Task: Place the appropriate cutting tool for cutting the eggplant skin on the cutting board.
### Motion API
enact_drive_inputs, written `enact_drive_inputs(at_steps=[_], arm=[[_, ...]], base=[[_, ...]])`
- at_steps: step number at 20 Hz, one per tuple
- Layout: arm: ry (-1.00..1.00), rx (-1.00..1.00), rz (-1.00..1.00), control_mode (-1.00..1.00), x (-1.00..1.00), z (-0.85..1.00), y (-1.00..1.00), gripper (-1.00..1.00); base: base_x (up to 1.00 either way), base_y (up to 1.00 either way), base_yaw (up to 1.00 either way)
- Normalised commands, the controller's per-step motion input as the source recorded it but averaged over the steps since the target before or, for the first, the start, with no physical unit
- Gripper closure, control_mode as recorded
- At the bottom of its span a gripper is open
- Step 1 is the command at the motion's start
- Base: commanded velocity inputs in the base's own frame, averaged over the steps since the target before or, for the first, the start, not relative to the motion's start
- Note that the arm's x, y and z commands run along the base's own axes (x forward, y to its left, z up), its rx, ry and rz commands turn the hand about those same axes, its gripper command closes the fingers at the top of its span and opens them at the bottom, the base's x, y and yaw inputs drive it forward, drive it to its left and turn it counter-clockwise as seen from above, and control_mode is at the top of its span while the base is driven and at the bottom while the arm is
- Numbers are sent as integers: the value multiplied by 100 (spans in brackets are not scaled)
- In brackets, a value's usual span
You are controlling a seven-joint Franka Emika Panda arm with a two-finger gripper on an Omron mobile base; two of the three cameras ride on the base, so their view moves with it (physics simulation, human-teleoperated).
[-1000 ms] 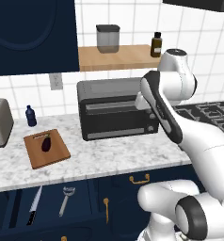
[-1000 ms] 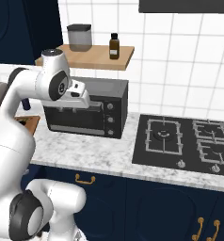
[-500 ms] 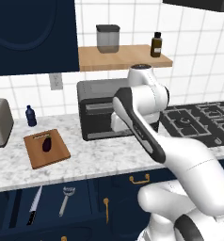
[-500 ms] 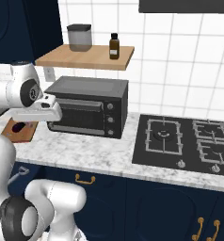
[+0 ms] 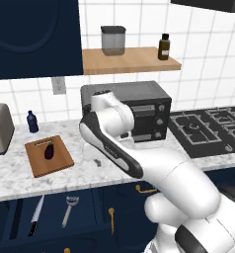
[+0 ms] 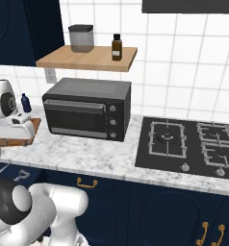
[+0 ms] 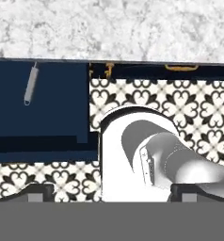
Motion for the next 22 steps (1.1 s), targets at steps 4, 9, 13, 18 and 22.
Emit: enact_drive_inputs(at_steps=[4, 9, 13, 18, 22], arm=[[-3, -2, -26, -100, -11, -68, 100, -100], [-9, 0, -27, -100, -17, -48, 97, -100], [0, 0, -15, -100, -6, -36, 47, -100], [0, -2, -5, -100, 0, -47, 34, -100], [0, 0, 0, -100, 0, -72, 25, -100]], base=[[0, 0, 0], [0, 0, 0], [0, 0, 0], [0, 0, 0], [0, 0, 0]])
